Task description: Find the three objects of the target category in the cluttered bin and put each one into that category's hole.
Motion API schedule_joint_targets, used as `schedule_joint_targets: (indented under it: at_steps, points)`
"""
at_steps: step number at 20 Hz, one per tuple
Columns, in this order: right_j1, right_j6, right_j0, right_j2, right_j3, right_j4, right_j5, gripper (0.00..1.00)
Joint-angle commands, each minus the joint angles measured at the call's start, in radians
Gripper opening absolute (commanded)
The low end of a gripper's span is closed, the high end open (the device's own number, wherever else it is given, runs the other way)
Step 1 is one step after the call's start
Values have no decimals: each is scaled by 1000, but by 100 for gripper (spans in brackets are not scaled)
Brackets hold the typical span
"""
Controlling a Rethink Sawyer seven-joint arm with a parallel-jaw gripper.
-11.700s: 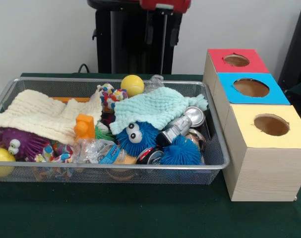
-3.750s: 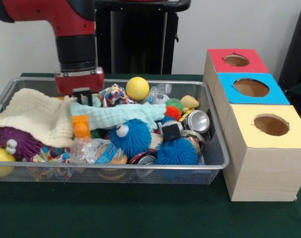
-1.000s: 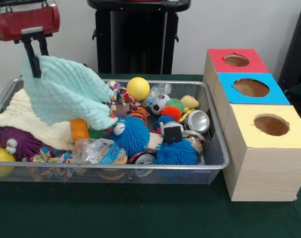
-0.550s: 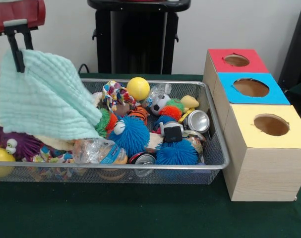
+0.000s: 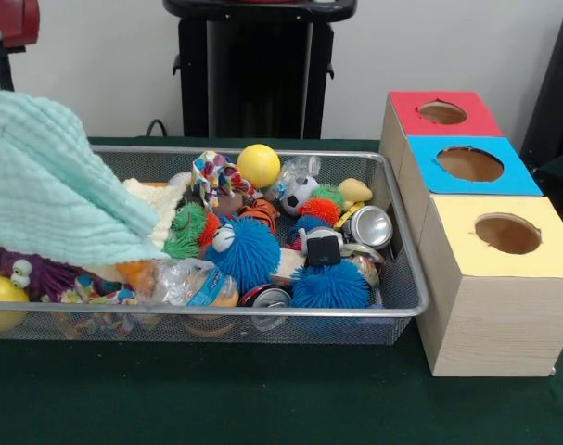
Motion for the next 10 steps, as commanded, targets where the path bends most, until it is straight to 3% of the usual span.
schedule_joint_targets:
  at_steps: [1,4,10]
  points:
    - [69,12,67,-136,58,-79,-63,0]
    - [63,107,95,-176,90,-54,-84,0]
    - [93,286,135,-242,151,82,-150,0]
